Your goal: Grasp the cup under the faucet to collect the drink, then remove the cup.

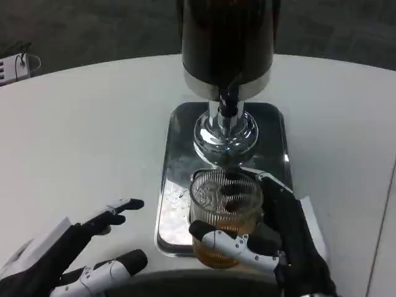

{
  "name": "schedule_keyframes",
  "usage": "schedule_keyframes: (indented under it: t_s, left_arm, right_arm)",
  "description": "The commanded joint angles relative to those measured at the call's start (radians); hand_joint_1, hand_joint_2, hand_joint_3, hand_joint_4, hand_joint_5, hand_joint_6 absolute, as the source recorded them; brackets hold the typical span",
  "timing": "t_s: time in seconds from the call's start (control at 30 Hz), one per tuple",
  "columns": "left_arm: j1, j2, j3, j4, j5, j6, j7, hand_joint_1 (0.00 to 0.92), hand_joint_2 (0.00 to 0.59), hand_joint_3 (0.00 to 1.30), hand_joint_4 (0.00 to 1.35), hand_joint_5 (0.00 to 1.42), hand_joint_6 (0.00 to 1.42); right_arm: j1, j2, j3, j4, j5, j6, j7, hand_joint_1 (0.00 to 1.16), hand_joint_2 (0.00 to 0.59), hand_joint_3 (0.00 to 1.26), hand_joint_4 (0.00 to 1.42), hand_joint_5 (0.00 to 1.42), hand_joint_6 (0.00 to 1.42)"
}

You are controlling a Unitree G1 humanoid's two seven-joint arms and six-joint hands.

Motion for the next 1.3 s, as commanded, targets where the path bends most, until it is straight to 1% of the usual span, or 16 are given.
schedule_keyframes:
  t_s: [0.03,0.17,0.23,0.37,0.43,0.57,0.7,0.83,0.97,1.1,1.2,1.3]
  left_arm:
    - [-0.008,0.008,-0.009,0.001,0.025,-0.023,0.005,0.0,0.038,0.19,0.08,0.15,0.19]
    - [-0.018,0.011,-0.016,-0.01,0.041,-0.035,0.001,0.0,0.039,0.18,0.08,0.14,0.18]
    - [-0.022,0.011,-0.021,-0.016,0.045,-0.04,-0.001,0.0,0.04,0.18,0.07,0.14,0.18]
    - [-0.023,0.015,-0.032,-0.046,0.056,-0.047,-0.002,0.0,0.04,0.18,0.07,0.13,0.17]
    - [-0.022,0.017,-0.037,-0.063,0.069,-0.042,-0.003,0.0,0.04,0.15,0.04,0.11,0.16]
    - [-0.015,0.015,-0.046,-0.118,0.114,-0.04,0.004,0.0,0.035,0.1,0.01,0.09,0.12]
    - [0.002,0.014,-0.047,-0.176,0.175,-0.032,0.008,0.0,0.03,0.07,0.0,0.05,0.08]
    - [0.014,0.02,-0.043,-0.213,0.219,-0.034,0.002,0.0,0.03,0.04,0.0,0.01,0.05]
    - [0.023,0.026,-0.04,-0.238,0.241,-0.035,-0.005,0.0,0.029,0.03,0.0,0.0,0.03]
    - [0.049,0.026,-0.035,-0.297,0.304,-0.002,-0.009,0.0,0.041,0.0,0.0,0.0,0.0]
    - [0.061,0.024,-0.035,-0.334,0.336,0.025,-0.018,0.0,0.04,0.0,0.0,0.0,0.0]
    - [0.074,0.024,-0.037,-0.363,0.355,0.046,-0.029,0.0,0.041,0.0,0.0,0.0,0.0]
  right_arm:
    - [0.068,-0.002,0.006,-0.155,0.009,0.032,0.054,1.03,0.195,1.01,1.25,1.42,1.42]
    - [0.128,-0.051,-0.019,-0.277,0.026,0.077,0.134,1.03,0.195,1.01,1.25,1.42,1.42]
    - [0.146,-0.067,-0.031,-0.319,0.03,0.1,0.165,1.03,0.192,1.0,1.25,1.42,1.42]
    - [0.194,-0.111,-0.061,-0.405,0.04,0.107,0.221,1.03,0.187,1.0,1.25,1.42,1.42]
    - [0.206,-0.124,-0.074,-0.433,0.046,0.107,0.24,1.03,0.184,1.0,1.25,1.42,1.42]
    - [0.216,-0.161,-0.121,-0.504,0.079,0.123,0.293,1.03,0.18,1.0,1.25,1.42,1.42]
    - [0.201,-0.178,-0.157,-0.537,0.091,0.129,0.315,1.04,0.177,1.0,1.25,1.42,1.42]
    - [0.18,-0.184,-0.177,-0.553,0.09,0.128,0.324,1.03,0.176,1.0,1.25,1.42,1.42]
    - [0.171,-0.187,-0.197,-0.571,0.103,0.13,0.334,1.03,0.175,1.0,1.25,1.42,1.42]
    - [0.175,-0.196,-0.23,-0.604,0.121,0.138,0.349,1.03,0.172,1.0,1.25,1.42,1.42]
    - [0.18,-0.205,-0.244,-0.625,0.126,0.142,0.359,1.03,0.17,1.0,1.25,1.42,1.42]
    - [0.19,-0.216,-0.25,-0.647,0.128,0.143,0.37,1.03,0.168,1.0,1.25,1.42,1.42]
